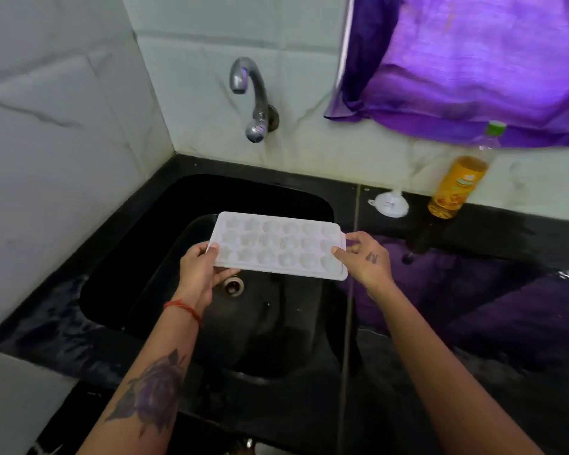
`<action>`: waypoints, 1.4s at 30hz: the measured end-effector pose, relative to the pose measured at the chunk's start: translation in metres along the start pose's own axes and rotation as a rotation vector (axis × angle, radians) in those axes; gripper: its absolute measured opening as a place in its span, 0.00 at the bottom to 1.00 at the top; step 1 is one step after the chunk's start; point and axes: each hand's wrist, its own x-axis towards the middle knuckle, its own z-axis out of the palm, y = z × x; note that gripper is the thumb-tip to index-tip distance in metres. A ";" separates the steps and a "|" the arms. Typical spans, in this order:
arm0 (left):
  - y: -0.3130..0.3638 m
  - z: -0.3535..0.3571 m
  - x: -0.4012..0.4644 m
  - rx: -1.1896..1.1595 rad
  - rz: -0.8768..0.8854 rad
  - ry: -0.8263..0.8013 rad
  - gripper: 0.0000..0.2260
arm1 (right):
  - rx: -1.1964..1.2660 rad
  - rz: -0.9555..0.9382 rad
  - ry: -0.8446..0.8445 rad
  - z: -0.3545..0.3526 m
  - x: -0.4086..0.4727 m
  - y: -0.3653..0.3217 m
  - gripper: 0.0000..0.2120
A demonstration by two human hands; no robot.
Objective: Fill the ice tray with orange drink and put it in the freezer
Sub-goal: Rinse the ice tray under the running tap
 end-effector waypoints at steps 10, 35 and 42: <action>0.033 -0.043 0.065 -0.050 -0.035 0.070 0.07 | -0.178 -0.332 0.010 0.114 0.129 -0.148 0.30; 0.037 -0.051 0.092 -0.080 -0.104 0.000 0.05 | -0.807 -0.540 -0.166 0.129 0.190 -0.194 0.29; 0.028 -0.061 0.090 -0.034 -0.101 -0.005 0.05 | -0.464 0.073 -0.281 0.085 0.091 -0.078 0.26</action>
